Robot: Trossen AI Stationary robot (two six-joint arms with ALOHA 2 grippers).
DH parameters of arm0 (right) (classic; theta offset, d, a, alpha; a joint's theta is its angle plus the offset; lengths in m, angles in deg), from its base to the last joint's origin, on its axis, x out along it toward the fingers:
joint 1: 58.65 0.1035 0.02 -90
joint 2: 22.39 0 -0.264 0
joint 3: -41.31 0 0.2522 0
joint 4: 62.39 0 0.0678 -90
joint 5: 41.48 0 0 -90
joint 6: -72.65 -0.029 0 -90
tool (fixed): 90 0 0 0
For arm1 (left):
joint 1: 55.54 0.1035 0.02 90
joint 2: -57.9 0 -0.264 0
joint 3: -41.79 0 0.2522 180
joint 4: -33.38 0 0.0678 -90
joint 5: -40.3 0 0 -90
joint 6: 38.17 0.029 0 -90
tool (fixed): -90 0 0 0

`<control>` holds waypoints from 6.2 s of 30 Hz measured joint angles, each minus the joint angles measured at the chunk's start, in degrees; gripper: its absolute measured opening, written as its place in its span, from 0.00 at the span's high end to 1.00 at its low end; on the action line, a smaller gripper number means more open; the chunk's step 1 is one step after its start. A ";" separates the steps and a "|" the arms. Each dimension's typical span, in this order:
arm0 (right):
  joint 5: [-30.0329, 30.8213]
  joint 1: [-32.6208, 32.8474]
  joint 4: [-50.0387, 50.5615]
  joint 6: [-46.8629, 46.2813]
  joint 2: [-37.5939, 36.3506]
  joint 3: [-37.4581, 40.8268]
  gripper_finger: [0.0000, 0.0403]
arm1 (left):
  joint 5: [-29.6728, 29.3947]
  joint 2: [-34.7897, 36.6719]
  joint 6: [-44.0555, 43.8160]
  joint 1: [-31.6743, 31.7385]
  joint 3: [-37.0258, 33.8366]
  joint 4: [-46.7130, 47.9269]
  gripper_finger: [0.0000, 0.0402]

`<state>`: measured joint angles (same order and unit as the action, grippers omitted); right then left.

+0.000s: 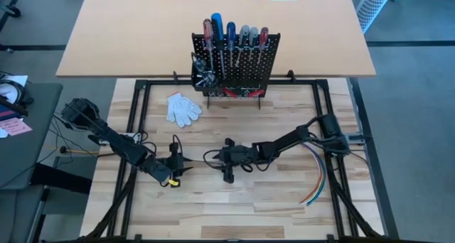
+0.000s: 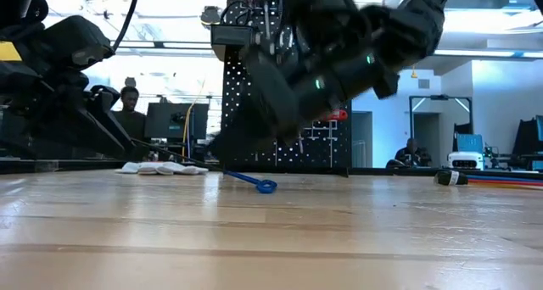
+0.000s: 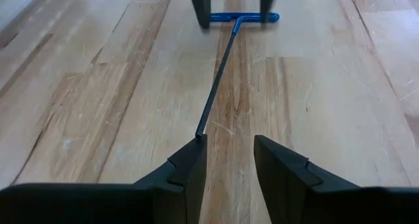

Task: Hang tools onto peg board
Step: Hang the blue pick tool on the peg board

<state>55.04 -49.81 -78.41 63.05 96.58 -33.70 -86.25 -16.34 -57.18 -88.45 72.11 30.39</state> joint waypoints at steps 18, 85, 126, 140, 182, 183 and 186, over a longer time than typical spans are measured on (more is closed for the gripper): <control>2.25 -0.65 8.39 1.93 3.50 -3.35 0.97 | -0.02 0.15 5.91 0.13 3.20 -0.33 0.70; 2.98 3.16 -6.19 32.19 -14.92 4.69 0.55 | 5.73 27.36 11.67 -4.53 -9.51 -11.33 1.00; 6.64 0.54 22.48 14.66 -14.41 -2.85 0.98 | -4.51 27.43 5.73 -4.70 -9.49 -0.45 0.75; 17.60 -10.92 54.84 1.90 -20.48 -19.02 0.98 | -7.66 27.39 2.64 -4.68 -9.49 2.07 0.72; 10.71 -22.60 61.72 2.44 -17.74 -24.35 0.98 | -7.67 27.40 1.64 -4.66 -9.49 2.27 0.72; 10.55 -22.90 62.19 2.43 -17.52 -24.29 0.97 | -7.67 27.39 1.64 -4.66 -9.49 2.27 0.72; 10.46 -23.31 60.45 2.57 -15.98 -24.15 0.97 | -7.67 27.40 1.64 -4.66 -9.49 2.25 0.72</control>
<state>65.50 -73.13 -17.96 65.62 80.60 -57.85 -93.92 11.06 -55.54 -93.11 62.62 32.64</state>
